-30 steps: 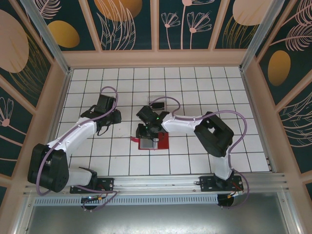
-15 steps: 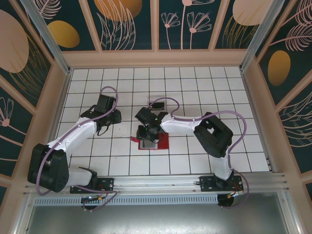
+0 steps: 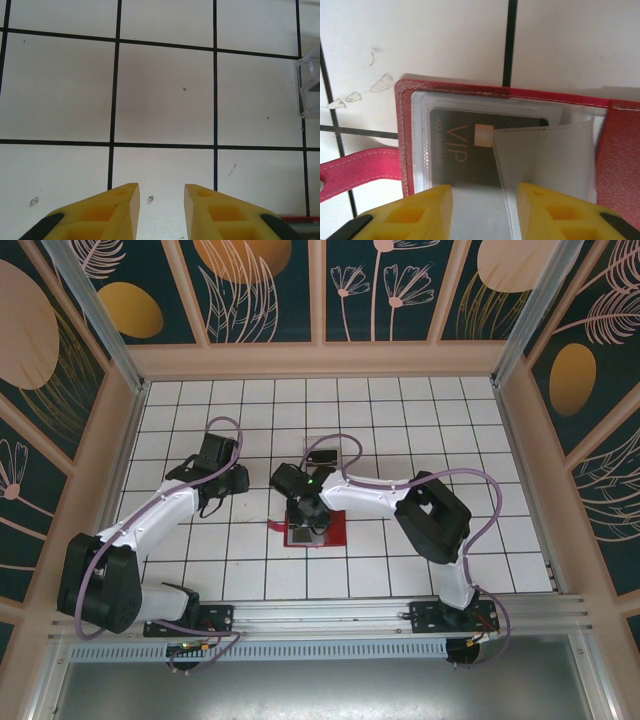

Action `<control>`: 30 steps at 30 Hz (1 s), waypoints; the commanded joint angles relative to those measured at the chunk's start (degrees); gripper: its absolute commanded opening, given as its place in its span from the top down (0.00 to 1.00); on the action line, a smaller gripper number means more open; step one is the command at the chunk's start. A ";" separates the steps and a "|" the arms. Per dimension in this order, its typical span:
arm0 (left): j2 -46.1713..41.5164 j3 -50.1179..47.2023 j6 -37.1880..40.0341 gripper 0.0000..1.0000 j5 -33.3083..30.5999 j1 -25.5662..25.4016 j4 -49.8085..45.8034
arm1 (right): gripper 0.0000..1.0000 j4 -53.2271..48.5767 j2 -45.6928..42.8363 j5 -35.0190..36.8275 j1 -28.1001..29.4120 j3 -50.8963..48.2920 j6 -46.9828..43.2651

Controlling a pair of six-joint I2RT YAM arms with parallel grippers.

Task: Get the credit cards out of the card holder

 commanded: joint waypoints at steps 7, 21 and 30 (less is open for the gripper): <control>0.67 1.34 0.89 0.69 -0.16 0.35 -1.35 | 0.55 -10.78 2.17 9.06 1.36 3.90 1.08; 1.56 1.78 0.24 0.68 4.58 0.28 -1.27 | 0.55 -13.83 -1.30 13.31 0.85 2.86 1.54; 1.36 1.32 -1.04 0.68 6.33 0.26 -0.90 | 0.82 -10.56 -3.15 9.81 0.57 1.36 0.33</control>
